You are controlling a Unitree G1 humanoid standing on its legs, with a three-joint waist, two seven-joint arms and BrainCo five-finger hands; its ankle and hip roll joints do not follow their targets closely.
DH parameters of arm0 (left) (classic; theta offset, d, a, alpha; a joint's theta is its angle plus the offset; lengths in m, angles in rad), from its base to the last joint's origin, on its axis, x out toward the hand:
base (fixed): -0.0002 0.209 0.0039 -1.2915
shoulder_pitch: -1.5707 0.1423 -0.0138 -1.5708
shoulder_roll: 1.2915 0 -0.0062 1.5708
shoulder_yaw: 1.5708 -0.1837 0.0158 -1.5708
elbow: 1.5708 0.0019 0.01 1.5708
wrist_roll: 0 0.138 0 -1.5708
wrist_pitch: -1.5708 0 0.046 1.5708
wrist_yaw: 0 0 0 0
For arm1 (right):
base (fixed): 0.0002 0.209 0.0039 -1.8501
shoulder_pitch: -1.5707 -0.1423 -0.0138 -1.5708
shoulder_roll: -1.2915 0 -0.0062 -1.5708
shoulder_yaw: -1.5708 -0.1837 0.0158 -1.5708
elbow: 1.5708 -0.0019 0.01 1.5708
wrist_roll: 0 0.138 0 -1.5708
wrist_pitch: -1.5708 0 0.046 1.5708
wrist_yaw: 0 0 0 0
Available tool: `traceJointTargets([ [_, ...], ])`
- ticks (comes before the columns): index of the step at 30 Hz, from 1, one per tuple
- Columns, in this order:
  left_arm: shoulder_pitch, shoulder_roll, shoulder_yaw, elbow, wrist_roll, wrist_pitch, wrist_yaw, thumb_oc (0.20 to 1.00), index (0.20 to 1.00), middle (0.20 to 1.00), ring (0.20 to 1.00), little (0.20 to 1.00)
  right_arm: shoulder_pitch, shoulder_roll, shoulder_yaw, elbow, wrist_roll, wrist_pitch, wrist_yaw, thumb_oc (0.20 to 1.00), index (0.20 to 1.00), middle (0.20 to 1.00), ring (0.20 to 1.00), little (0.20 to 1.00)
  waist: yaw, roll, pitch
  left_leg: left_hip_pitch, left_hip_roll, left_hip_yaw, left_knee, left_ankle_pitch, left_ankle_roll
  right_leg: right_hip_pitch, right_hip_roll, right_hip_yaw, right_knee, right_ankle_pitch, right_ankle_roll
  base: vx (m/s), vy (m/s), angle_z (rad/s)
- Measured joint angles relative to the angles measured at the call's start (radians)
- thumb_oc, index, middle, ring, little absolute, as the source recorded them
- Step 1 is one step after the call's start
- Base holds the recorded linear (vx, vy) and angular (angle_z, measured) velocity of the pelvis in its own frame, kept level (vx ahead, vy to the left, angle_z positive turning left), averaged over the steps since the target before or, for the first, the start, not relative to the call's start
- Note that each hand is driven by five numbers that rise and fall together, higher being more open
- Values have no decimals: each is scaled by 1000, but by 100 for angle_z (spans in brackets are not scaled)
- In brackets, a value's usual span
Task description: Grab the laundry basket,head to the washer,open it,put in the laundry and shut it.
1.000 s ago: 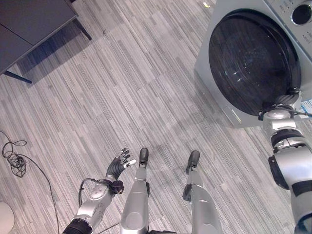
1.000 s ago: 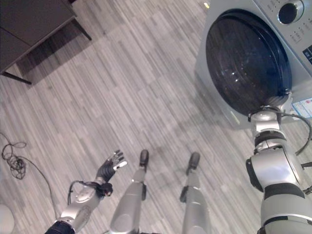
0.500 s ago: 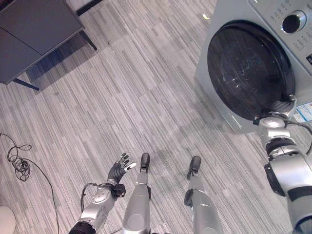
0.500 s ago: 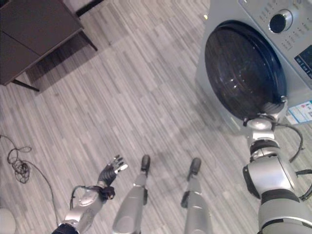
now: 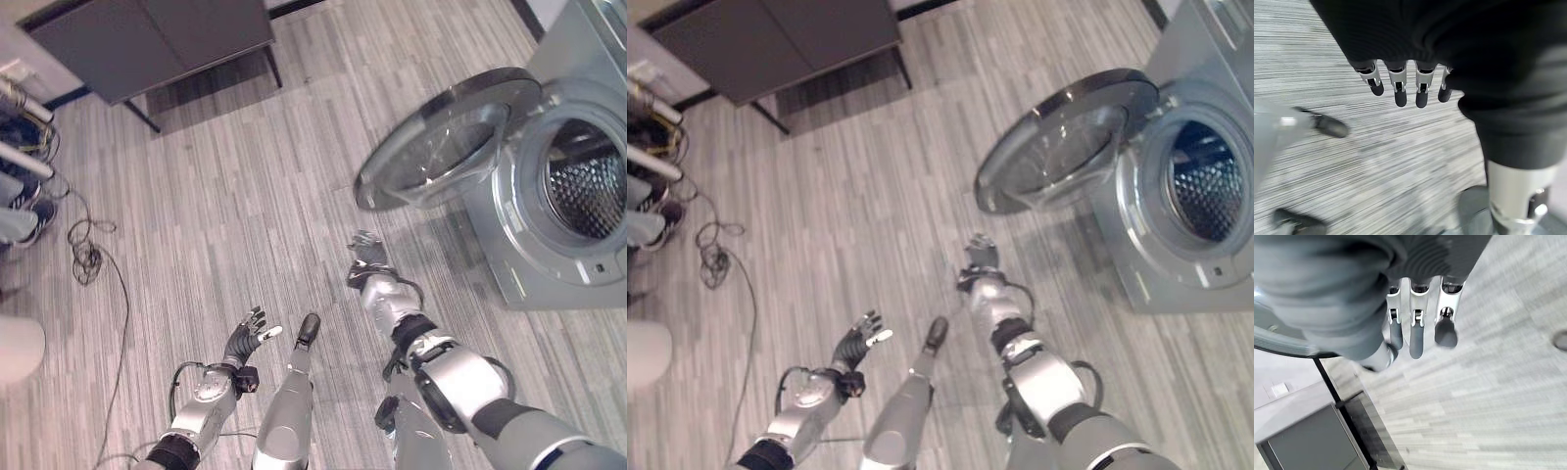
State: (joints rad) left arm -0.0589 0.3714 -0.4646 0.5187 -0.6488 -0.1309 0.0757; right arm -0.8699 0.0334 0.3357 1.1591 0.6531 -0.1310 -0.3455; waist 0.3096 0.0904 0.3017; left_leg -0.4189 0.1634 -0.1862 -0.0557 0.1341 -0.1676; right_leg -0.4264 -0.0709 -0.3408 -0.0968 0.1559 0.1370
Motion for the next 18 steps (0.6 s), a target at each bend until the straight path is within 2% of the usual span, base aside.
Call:
traceJointTargets([
  [1, 0, 3, -9, -30, 1, -1, 0, 1000, 1000, 1000, 1000, 1000, -25, -25, -16, 15, -1, 4, -1, 715, 715, 715, 715, 715, 31, 25, 12, -21, 56, 9, 5, -1, 2, -75, 30, 1, 235, -62, -63, 0, 28, -31],
  [2, 1, 38, -22, -72, 2, -1, -6, 1000, 1000, 1000, 1000, 1000, -34, -33, -26, 28, -1, 7, -1, 784, 784, 784, 784, 784, 13, 6, 18, -44, 37, -7, 9, -15, -1, -84, 0, 7, 357, -143, -59, 1, 27, 36],
  [3, -17, 72, -15, -97, 3, -9, -11, 1000, 1000, 1000, 1000, 1000, -41, -59, -48, 36, -2, 9, -3, 818, 818, 818, 818, 818, -5, -41, 40, -60, 11, 0, 17, -43, -16, -63, -35, 4, 339, -174, -104, 3, 42, 85],
  [4, -33, 88, -13, -97, 3, -9, -10, 1000, 1000, 1000, 1000, 1000, -43, -80, -72, 33, -2, 9, -2, 1000, 1000, 1000, 1000, 1000, 5, -66, 59, -58, -4, 2, 31, -29, -9, -57, -42, 4, 309, -172, -95, 1, 57, 40],
  [7, -81, 132, -36, -114, 79, 2, -11, 1000, 1000, 1000, 1000, 1000, -12, -131, -66, 26, -5, 8, -2, 1000, 1000, 1000, 1000, 1000, -1, -75, 64, -33, -17, 28, 18, -2, -5, -23, -34, 29, 195, -101, -70, -84, 111, -26],
  [8, -140, 226, -91, -171, 144, -3, -20, 1000, 1000, 1000, 1000, 1000, 6, -133, -49, 22, -23, 8, -1, 1000, 1000, 1000, 1000, 1000, 2, -79, 76, -17, -25, 68, 26, 27, 20, 3, -40, 54, 159, -59, -68, -26, 49, -50],
  [9, -200, 265, -83, -189, 175, -3, -29, 1000, 1000, 1000, 1000, 1000, 19, -142, -39, 17, -33, 8, 0, 1000, 1000, 1000, 1000, 1000, -22, -88, 86, 1, -31, 84, 37, 30, 21, 27, -42, 59, 129, -54, -66, -27, 81, -50],
  [11, -345, 421, -138, -240, 198, -1, -51, 1000, 1000, 1000, 1000, 1000, 38, -149, -1, 28, -67, 17, 13, 1000, 1000, 1000, 1000, 1000, -42, -109, 101, 0, -43, 102, 104, 4, 46, 67, -48, 79, 107, -27, -61, 25, 101, -25],
  [12, -402, 480, -125, -276, 197, -1, -57, 1000, 1000, 1000, 1000, 1000, 27, -157, -1, 59, -94, 32, 21, 1000, 1000, 1000, 1000, 1000, -54, -123, 108, 4, -51, 113, 141, -19, 45, 83, -55, 84, 100, -11, -65, 91, 157, -24],
  [13, -460, 535, -113, -338, 196, -2, -59, 1000, 1000, 1000, 1000, 1000, 4, -197, -4, 110, -128, 58, 27, 1000, 1000, 1000, 1000, 1000, -54, -122, 109, 0, -63, 120, 197, -55, 55, 109, -59, 87, 78, 7, -70, 139, 199, -27],
  [14, -470, 553, -76, -410, 194, -17, -60, 1000, 1000, 1000, 1000, 1000, -25, -251, -12, 156, -148, 76, 27, 1000, 1000, 1000, 1000, 1000, -52, -114, 109, 6, -72, 127, 234, -83, 66, 141, -66, 91, 57, 20, -68, 110, 146, -13],
  [15, -464, 524, -34, -453, 184, -39, -71, 1000, 1000, 1000, 1000, 1000, -48, -317, -54, 192, -169, 92, 27, 1000, 1000, 1000, 1000, 1000, -51, -95, 105, 21, -90, 118, 259, -104, 81, 174, -79, 85, 53, 17, -61, 283, 213, 17],
  [16, -433, 452, 4, -495, 174, -63, -84, 1000, 1000, 1000, 1000, 1000, -67, -425, -114, 226, -183, 107, 16, 1000, 1000, 1000, 1000, 1000, -45, -72, 88, 45, -119, 118, 270, -132, 108, 212, -108, 75, 67, -5, -35, 195, 318, 82],
  [17, -363, 399, -3, -528, 174, -65, -121, 1000, 1000, 1000, 1000, 1000, -79, -557, -144, 257, -198, 114, 14, 1000, 1000, 1000, 1000, 1000, -59, -30, 63, 57, -165, 36, 297, -155, 137, 214, -161, 29, 186, -79, -42, 196, 364, 99],
  [18, -327, 401, -23, -518, 163, -70, -121, 1000, 1000, 1000, 1000, 1000, -74, -578, -126, 254, -198, 114, 3, 1000, 1000, 1000, 1000, 1000, -62, -44, 38, 67, -180, 33, 293, -148, 130, 206, -180, 42, 207, -88, -29, -1, 215, 79],
])
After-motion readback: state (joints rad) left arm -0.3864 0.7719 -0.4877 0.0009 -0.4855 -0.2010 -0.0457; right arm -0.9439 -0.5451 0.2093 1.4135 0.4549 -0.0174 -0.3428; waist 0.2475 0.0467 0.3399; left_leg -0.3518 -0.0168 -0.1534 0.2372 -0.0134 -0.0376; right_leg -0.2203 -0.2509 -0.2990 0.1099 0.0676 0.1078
